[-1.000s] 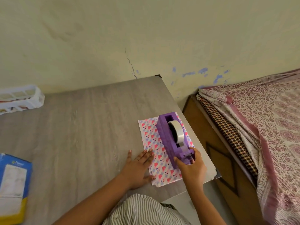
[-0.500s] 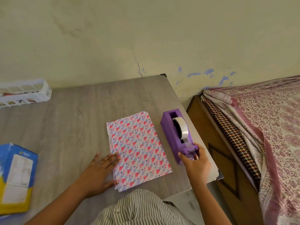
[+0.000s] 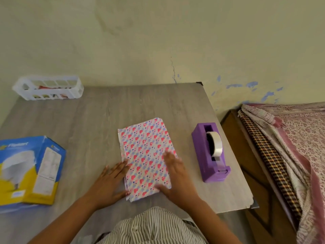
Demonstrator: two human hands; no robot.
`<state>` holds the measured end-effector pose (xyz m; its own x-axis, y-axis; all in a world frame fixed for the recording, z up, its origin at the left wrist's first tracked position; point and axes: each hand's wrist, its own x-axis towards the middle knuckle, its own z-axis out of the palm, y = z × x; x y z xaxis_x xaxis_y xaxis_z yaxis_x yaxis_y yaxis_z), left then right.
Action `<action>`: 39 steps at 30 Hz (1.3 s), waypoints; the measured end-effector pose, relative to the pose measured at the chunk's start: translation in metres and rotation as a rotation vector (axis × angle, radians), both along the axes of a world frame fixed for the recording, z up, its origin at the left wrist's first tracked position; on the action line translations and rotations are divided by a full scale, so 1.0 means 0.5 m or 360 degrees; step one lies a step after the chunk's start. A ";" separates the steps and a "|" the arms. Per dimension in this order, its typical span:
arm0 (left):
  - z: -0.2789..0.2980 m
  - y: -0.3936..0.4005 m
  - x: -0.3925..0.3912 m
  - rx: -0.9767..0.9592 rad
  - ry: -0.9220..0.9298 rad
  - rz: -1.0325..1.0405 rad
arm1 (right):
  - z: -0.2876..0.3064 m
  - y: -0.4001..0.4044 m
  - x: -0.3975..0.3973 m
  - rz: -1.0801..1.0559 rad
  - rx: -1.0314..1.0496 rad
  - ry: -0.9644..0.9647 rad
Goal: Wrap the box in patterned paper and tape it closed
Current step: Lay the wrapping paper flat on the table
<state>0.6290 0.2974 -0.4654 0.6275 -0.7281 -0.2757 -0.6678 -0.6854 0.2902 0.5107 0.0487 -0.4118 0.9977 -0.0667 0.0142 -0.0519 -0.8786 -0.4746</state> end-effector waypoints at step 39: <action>0.036 0.132 0.038 0.0270 0.0075 0.0808 | -0.016 0.022 0.041 -0.1491 0.0726 0.0884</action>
